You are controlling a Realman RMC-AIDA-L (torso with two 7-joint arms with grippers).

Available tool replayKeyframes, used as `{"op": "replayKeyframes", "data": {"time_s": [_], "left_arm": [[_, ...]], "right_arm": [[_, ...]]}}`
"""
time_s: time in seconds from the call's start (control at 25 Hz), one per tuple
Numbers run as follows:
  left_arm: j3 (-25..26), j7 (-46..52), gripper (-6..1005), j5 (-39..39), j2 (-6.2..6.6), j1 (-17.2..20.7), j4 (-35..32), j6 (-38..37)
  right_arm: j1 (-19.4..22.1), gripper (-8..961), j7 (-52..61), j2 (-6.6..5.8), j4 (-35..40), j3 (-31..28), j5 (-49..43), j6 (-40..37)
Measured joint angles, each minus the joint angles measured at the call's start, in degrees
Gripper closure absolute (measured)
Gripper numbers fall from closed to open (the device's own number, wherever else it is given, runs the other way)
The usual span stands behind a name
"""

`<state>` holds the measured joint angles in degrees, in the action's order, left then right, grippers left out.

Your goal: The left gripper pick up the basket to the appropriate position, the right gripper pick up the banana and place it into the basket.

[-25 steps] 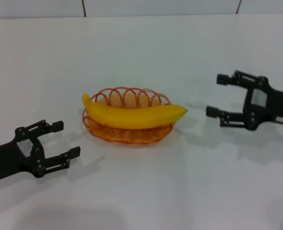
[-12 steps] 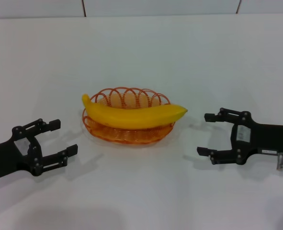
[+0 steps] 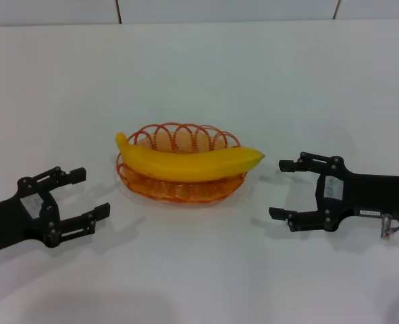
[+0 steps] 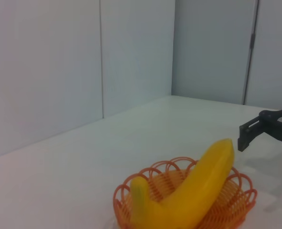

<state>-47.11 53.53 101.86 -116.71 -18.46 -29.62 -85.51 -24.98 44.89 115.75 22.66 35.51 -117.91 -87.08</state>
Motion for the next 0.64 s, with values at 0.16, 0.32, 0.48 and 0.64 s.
{"op": "replayKeyframes", "data": {"time_s": [0.16,0.32,0.48,0.64], "left_arm": [[0.0,0.0,181,0.0,0.0,0.0,0.0,0.0],[0.0,0.0,181,0.0,-0.05,-0.1,0.0,0.1],[0.0,0.0,181,0.0,-0.07,-0.1,0.0,0.1],[0.0,0.0,181,0.0,-0.09,-0.1,0.0,0.1]], "right_arm": [[0.0,65,0.0,0.0,0.0,0.0,0.2,0.0],[-0.1,65,0.0,0.0,0.0,-0.2,0.2,0.0],[-0.1,65,0.0,0.01,0.0,-0.2,0.2,0.0],[-0.1,65,0.0,0.0,0.0,-0.4,0.2,0.0]]}}
